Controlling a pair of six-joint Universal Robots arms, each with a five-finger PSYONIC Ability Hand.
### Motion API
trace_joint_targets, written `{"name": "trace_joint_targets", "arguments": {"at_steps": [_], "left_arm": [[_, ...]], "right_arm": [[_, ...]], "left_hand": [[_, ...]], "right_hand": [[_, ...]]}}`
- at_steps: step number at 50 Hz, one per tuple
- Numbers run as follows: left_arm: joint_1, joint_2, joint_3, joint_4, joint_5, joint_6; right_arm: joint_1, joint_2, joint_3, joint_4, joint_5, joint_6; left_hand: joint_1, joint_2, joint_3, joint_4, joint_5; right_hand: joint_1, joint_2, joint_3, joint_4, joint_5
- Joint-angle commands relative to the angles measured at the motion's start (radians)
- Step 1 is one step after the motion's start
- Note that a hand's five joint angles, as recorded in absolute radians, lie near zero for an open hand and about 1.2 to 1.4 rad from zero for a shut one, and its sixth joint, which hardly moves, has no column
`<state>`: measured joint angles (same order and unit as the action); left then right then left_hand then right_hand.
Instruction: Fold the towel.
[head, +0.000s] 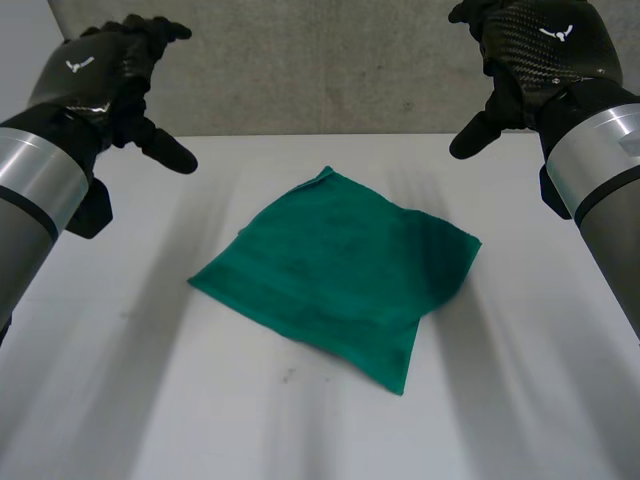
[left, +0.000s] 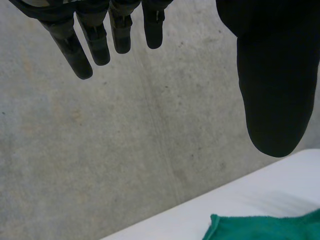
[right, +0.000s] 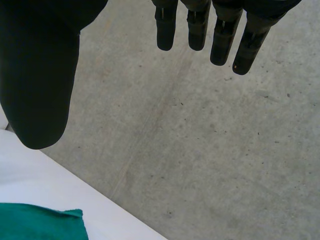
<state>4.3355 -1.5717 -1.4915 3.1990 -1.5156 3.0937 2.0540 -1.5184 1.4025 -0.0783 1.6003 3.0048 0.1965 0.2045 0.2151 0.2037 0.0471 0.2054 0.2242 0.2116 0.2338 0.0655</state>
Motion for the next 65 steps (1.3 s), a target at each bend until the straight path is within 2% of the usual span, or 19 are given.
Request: {"name": "trace_joint_targets", "arguments": {"at_steps": [1, 5, 8, 9, 15, 16, 17, 24, 28, 30, 33, 38, 42, 43, 46, 50, 55, 63, 65], "left_arm": [[-0.025, -0.069, 0.001, -0.001, 0.000, 0.060], [-0.039, -0.096, -0.001, -0.004, 0.000, 0.111], [-0.062, -0.113, -0.001, -0.005, 0.000, 0.144], [-0.097, -0.129, -0.001, -0.007, -0.002, 0.166], [-0.177, -0.194, -0.016, -0.014, -0.003, 0.175], [-0.235, -0.236, -0.038, -0.013, -0.005, 0.177], [-0.255, -0.252, -0.044, -0.011, -0.006, 0.177], [-0.427, -0.437, -0.049, -0.002, -0.012, 0.178], [-0.467, -0.523, -0.016, 0.012, -0.023, 0.180], [-0.487, -0.579, 0.016, 0.033, -0.063, 0.181], [-0.499, -0.641, 0.060, 0.059, -0.125, 0.184], [-0.501, -0.715, 0.129, 0.070, -0.166, 0.227], [-0.499, -0.745, 0.162, 0.082, -0.169, 0.293], [-0.499, -0.749, 0.166, 0.105, -0.169, 0.308], [-0.494, -0.746, 0.165, 0.154, -0.170, 0.325], [-0.481, -0.700, 0.154, 0.229, -0.181, 0.326], [-0.461, -0.530, 0.117, 0.277, -0.210, 0.324], [-0.389, -0.302, 0.111, 0.272, -0.209, 0.319], [-0.381, -0.286, 0.111, 0.271, -0.207, 0.319]], "right_arm": [[-0.002, 0.033, -0.014, 0.124, 0.001, -0.081], [0.006, 0.081, 0.000, 0.228, 0.000, -0.109], [0.067, 0.130, 0.024, 0.255, -0.014, -0.080], [0.081, 0.142, 0.036, 0.253, -0.020, -0.072], [0.107, 0.185, 0.153, 0.188, -0.025, -0.044], [0.104, 0.185, 0.165, 0.169, -0.025, -0.044], [0.104, 0.185, 0.165, 0.169, -0.025, -0.044], [-0.041, 0.173, 0.302, 0.025, -0.026, -0.053], [-0.083, 0.165, 0.329, 0.015, -0.028, -0.052], [-0.112, 0.155, 0.352, 0.014, -0.034, -0.052], [-0.153, 0.142, 0.389, 0.011, -0.039, -0.053], [-0.178, 0.135, 0.438, -0.008, -0.077, -0.053], [-0.178, 0.129, 0.446, -0.015, -0.085, -0.053], [-0.178, 0.129, 0.446, -0.015, -0.085, -0.053], [-0.176, 0.122, 0.443, -0.017, -0.083, -0.053], [-0.181, 0.116, 0.438, -0.023, -0.085, -0.053], [-0.215, 0.115, 0.432, -0.026, -0.085, -0.053], [-0.288, 0.116, 0.400, -0.011, -0.083, -0.030], [-0.288, 0.116, 0.395, -0.008, -0.085, 0.000]], "left_hand": [[-0.021, -0.029, -0.040, -0.028, -0.046], [-0.018, -0.026, -0.037, -0.025, -0.043], [-0.012, -0.020, -0.031, -0.020, -0.038], [-0.001, -0.009, -0.019, -0.008, -0.026], [0.005, -0.003, -0.013, -0.002, -0.020], [0.005, -0.003, -0.013, -0.002, -0.020], [0.008, 0.000, -0.010, 0.001, -0.017], [0.017, 0.009, -0.002, 0.010, -0.008], [0.023, 0.015, 0.004, 0.016, -0.002], [0.037, 0.029, 0.019, 0.030, 0.012], [0.093, 0.085, 0.074, 0.086, 0.068], [0.193, 0.185, 0.174, 0.186, 0.168], [0.500, 0.492, 0.482, 0.493, 0.475], [0.760, 0.752, 0.742, 0.753, 0.735], [1.199, 1.191, 1.180, 1.191, 1.173], [1.200, 1.192, 1.181, 1.193, 1.175], [1.200, 1.192, 1.181, 1.193, 1.175], [1.200, 1.192, 1.181, 1.193, 1.175], [1.200, 1.192, 1.181, 1.193, 1.175]], "right_hand": [[-0.031, -0.050, -0.037, -0.059, -0.066], [-0.031, -0.050, -0.037, -0.059, -0.066], [-0.031, -0.050, -0.037, -0.059, -0.066], [-0.031, -0.050, -0.037, -0.059, -0.066], [-0.031, -0.050, -0.037, -0.059, -0.066], [-0.031, -0.050, -0.037, -0.059, -0.066], [-0.031, -0.050, -0.037, -0.059, -0.066], [-0.031, -0.050, -0.037, -0.059, -0.066], [-0.031, -0.050, -0.037, -0.059, -0.066], [-0.031, -0.050, -0.037, -0.059, -0.066], [-0.031, -0.050, -0.037, -0.059, -0.066], [-0.031, -0.050, -0.037, -0.059, -0.066], [-0.031, -0.050, -0.037, -0.059, -0.066], [-0.031, -0.050, -0.037, -0.059, -0.066], [-0.031, -0.050, -0.037, -0.059, -0.066], [-0.031, -0.050, -0.037, -0.059, -0.066], [-0.031, -0.050, -0.037, -0.059, -0.066], [-0.031, -0.050, -0.037, -0.059, -0.066], [-0.031, -0.050, -0.037, -0.059, -0.066]]}}
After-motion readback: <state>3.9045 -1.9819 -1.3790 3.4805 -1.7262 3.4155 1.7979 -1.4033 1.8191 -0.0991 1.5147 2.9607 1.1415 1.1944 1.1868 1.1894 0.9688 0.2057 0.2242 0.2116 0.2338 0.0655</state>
